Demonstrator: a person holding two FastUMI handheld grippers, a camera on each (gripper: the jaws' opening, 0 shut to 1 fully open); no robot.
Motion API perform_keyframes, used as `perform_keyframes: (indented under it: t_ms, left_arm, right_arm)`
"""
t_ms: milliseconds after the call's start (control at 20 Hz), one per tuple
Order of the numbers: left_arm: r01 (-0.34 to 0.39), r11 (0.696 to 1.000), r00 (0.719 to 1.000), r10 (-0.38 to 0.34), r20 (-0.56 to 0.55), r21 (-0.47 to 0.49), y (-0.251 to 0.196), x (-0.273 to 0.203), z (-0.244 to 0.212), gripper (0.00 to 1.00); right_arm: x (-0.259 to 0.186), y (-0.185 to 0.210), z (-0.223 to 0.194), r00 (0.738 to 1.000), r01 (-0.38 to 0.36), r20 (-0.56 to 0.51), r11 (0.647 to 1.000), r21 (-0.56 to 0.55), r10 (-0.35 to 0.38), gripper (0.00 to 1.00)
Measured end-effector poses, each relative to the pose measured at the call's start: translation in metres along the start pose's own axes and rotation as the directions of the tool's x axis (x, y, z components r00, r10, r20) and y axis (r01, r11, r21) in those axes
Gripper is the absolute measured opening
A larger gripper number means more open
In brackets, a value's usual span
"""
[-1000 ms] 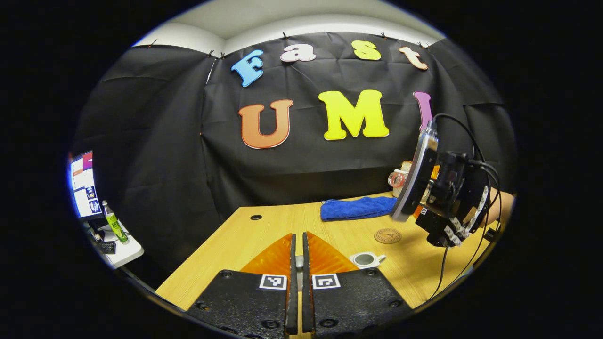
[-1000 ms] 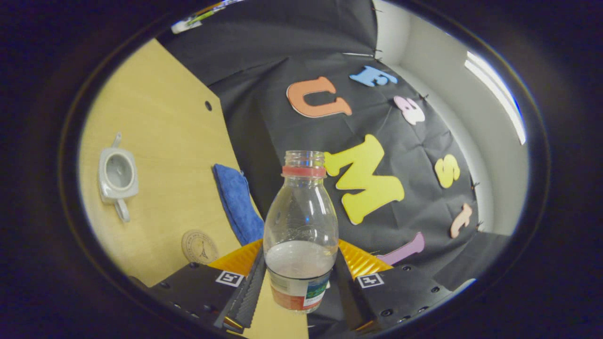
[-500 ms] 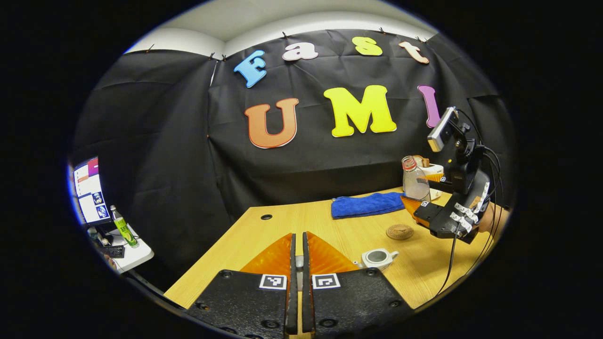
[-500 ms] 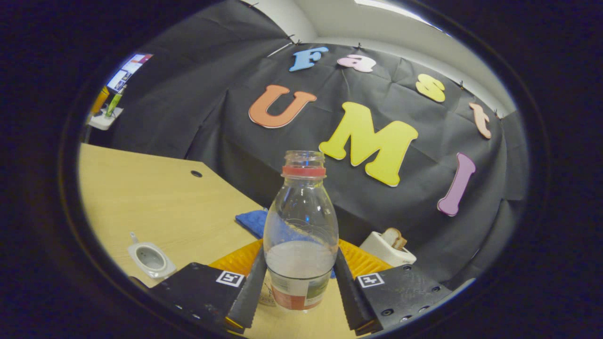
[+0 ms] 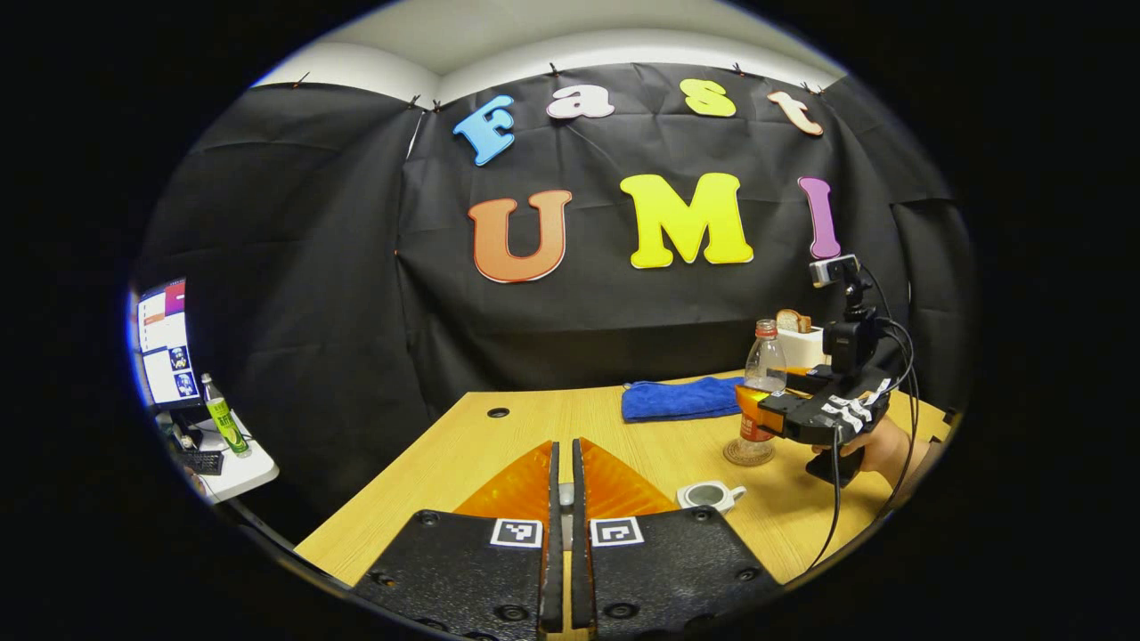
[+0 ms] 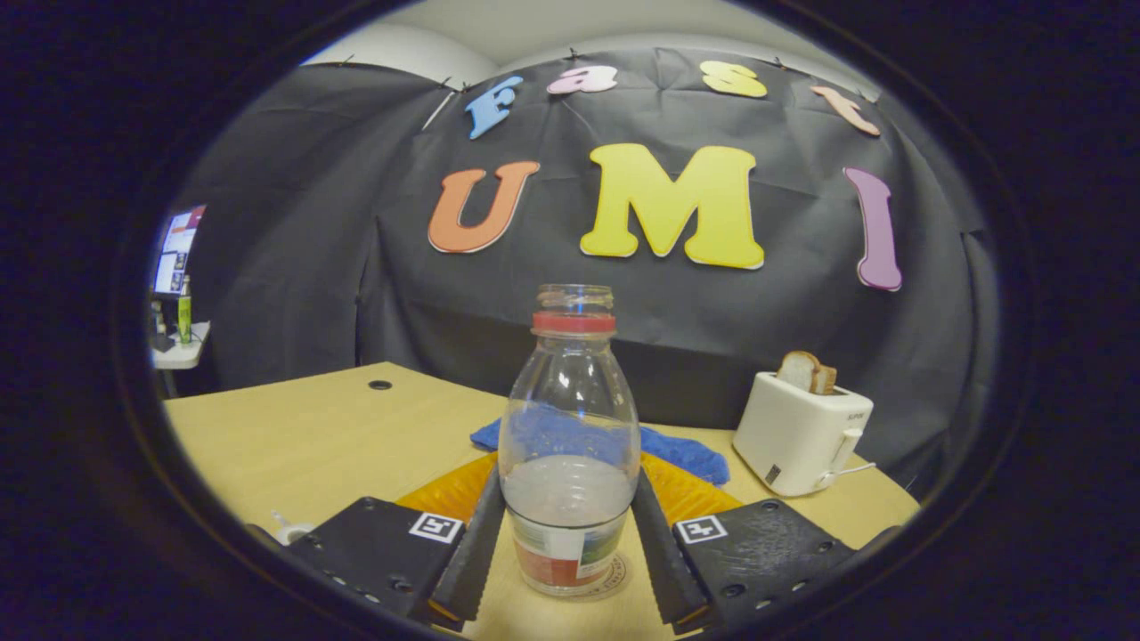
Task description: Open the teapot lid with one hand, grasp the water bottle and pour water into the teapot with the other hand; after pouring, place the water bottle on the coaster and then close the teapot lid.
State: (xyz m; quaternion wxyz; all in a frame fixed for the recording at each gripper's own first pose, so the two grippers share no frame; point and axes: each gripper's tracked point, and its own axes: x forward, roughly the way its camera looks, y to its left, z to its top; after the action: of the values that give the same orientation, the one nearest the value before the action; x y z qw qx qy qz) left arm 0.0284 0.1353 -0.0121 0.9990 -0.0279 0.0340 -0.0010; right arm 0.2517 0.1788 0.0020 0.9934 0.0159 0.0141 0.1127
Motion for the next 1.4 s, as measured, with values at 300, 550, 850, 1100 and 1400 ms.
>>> perform_keyframes:
  t_ms: [300, 550, 850, 1100, 1400]
  left_arm:
    - [0.002, 1.0, 1.0, -0.002, -0.016, -0.011, 0.001, 0.002, -0.006, 0.06]
    - [-0.002, 1.0, 1.0, 0.002, -0.023, -0.014, 0.002, 0.003, -0.007, 0.06]
    - [0.001, 1.0, 1.0, -0.001, -0.028, -0.007, -0.001, 0.005, -0.008, 0.06]
    - [0.001, 1.0, 0.999, -0.001, -0.038, 0.001, -0.002, 0.007, -0.011, 0.06]
    - [0.001, 1.0, 0.999, 0.0, -0.043, 0.017, -0.007, 0.01, -0.013, 0.06]
  right_arm:
    - [0.011, -0.008, -0.017, 0.999, 0.001, -0.038, 1.0, 0.009, -0.001, 0.72]
    - [0.014, -0.009, -0.019, 0.999, 0.002, -0.032, 1.0, 0.009, -0.002, 0.75]
    - [0.02, -0.012, -0.017, 1.0, 0.023, -0.015, 0.999, -0.03, -0.023, 0.77]
    - [0.013, -0.008, -0.013, 1.0, -0.011, -0.002, 1.0, 0.002, 0.011, 0.87]
    - [-0.011, -0.004, 0.011, 0.998, -0.03, 0.051, 1.0, 0.004, 0.03, 0.95]
